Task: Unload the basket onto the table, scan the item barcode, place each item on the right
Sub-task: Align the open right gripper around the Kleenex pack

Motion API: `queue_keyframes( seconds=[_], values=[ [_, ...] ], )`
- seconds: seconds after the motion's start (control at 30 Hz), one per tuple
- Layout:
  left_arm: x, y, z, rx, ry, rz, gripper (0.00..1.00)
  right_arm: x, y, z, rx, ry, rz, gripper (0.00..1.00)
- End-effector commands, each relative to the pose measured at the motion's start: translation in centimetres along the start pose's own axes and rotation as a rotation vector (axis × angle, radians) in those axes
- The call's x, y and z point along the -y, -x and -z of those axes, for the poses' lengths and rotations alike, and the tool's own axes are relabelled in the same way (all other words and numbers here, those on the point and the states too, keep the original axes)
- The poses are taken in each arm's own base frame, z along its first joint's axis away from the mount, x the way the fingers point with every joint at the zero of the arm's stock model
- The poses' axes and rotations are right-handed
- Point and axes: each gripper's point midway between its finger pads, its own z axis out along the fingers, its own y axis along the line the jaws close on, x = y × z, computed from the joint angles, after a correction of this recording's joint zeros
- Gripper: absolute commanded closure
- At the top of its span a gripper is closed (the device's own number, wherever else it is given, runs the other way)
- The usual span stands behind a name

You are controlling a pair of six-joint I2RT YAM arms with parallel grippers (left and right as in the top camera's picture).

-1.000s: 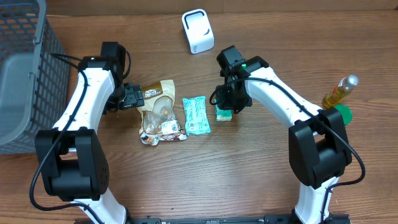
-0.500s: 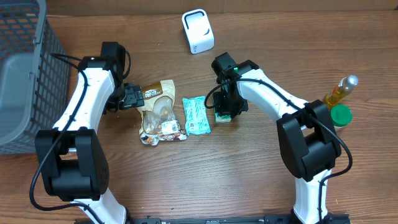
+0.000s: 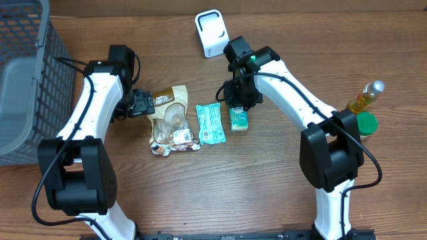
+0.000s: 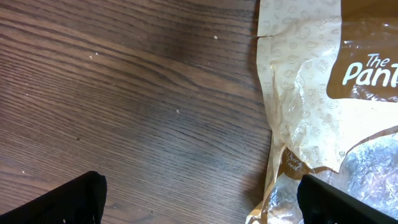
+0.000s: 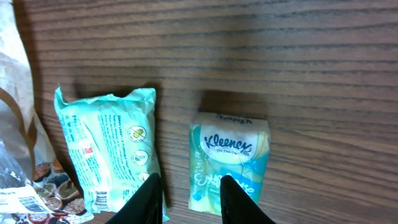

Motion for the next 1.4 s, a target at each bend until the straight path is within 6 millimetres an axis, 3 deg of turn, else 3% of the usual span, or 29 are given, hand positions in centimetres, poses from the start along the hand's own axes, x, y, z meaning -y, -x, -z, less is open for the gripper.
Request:
queue_keyframes(
  seconds=[0.0,0.23,0.47,0.57,0.63,0.83,0.93,1.1,1.37],
  values=[
    [-0.1,0.5,0.1,0.011,0.007,-0.015,0.0,1.1,0.3,-0.5,0.015,-0.052,-0.004,0.73],
    [-0.1,0.5,0.1,0.01,0.007,-0.015,0.0,2.4,-1.0,-2.7,-0.013,-0.098,-0.005,0.72],
    [-0.1,0.5,0.1,0.01,0.007,-0.015,0.0,3.2,-1.5,-6.5,0.028,-0.091,-0.002,0.67],
    [-0.1,0.5,0.1,0.011,0.007,-0.015,0.01,3.3,-1.6,-6.3,0.022,-0.094,-0.003,0.66],
    [-0.1,0.5,0.1,0.011,0.007,-0.015,0.0,3.1,-1.3,-5.5,0.023,-0.094,-0.002,0.59],
    [-0.1,0.5,0.1,0.011,0.007,-0.015,0.0,2.1,-0.1,-1.6,0.017,-0.096,0.001,0.56],
    [-0.1,0.5,0.1,0.011,0.007,-0.015,0.01,2.2,-0.8,-0.2,-0.022,-0.111,-0.002,0.56],
    [-0.1,0.5,0.1,0.011,0.007,-0.015,0.0,3.3,-3.5,-0.6,-0.13,-0.155,-0.013,0.58],
    [-0.1,0.5,0.1,0.011,0.007,-0.015,0.0,3.8,-6.5,-3.5,-0.219,-0.13,-0.03,0.61]
  ],
)
